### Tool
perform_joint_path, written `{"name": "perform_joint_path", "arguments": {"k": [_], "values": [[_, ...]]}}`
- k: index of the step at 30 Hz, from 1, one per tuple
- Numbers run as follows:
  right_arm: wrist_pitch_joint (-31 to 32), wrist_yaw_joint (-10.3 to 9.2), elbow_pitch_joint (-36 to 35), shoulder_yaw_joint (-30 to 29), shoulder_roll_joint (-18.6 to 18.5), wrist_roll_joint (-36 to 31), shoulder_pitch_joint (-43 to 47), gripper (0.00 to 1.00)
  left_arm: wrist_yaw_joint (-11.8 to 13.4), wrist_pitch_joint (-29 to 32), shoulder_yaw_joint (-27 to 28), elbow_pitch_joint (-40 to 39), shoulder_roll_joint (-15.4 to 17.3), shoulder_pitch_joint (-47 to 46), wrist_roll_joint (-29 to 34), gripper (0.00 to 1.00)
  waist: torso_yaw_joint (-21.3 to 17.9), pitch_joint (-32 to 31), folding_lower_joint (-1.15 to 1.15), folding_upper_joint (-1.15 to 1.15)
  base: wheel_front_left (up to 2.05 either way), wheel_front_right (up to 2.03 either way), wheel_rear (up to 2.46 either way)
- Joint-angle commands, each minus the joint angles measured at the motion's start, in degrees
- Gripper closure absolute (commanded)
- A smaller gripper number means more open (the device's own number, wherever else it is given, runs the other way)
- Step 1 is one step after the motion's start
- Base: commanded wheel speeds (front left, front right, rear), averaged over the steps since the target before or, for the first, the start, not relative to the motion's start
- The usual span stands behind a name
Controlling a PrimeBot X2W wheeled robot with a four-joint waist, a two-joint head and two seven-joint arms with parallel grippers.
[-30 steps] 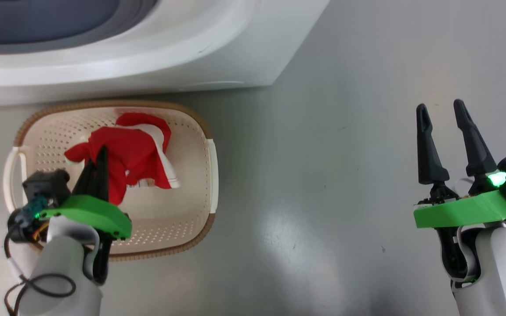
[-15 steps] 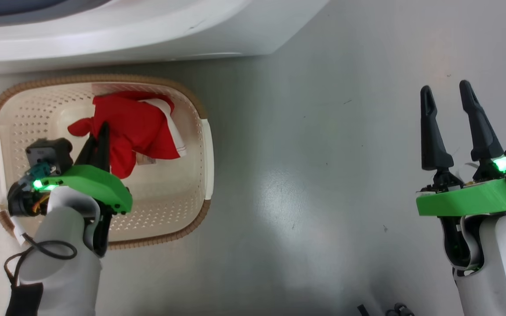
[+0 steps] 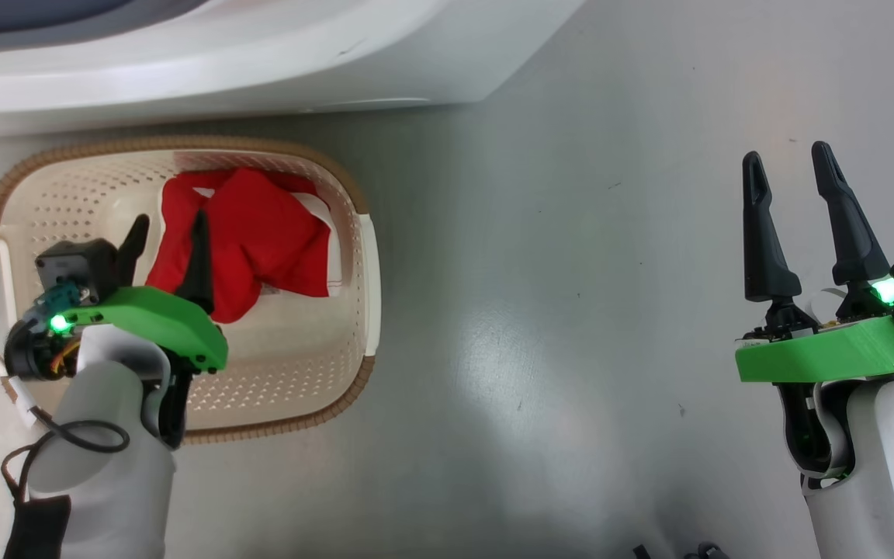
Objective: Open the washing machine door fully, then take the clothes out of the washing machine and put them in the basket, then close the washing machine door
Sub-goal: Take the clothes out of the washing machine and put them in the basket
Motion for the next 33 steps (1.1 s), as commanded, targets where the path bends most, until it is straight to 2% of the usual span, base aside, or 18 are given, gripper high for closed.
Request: {"name": "perform_joint_path", "arguments": {"k": [1, 15, 33], "values": [[-0.36, 0.37, -1.04, 1.06, -0.04, -0.46, 0.51, 0.0, -0.32, -0.29, 1.72, -1.16, 2.02, 1.68, 0.51, 0.0, 0.28, -0.66, 0.0, 0.0, 0.0, 0.0, 0.0], [-0.36, 0.37, 0.06, 1.59, -0.04, -0.69, 1.0, 0.0, -0.32, -0.29, 3.6, -8.42, 1.4, 5.6, 0.23, 0.0, 1.12, -6.2, 0.0, 0.0, 0.0, 0.0, 0.0], [-0.36, 0.37, 2.81, 2.33, -0.04, -0.5, 5.78, 0.0, -0.32, -0.29, 6.35, -27.82, 1.04, 17.91, 3.08, 0.0, 1.96, -19.39, 0.0, 0.0, 0.0, 0.0, 0.0]]}}
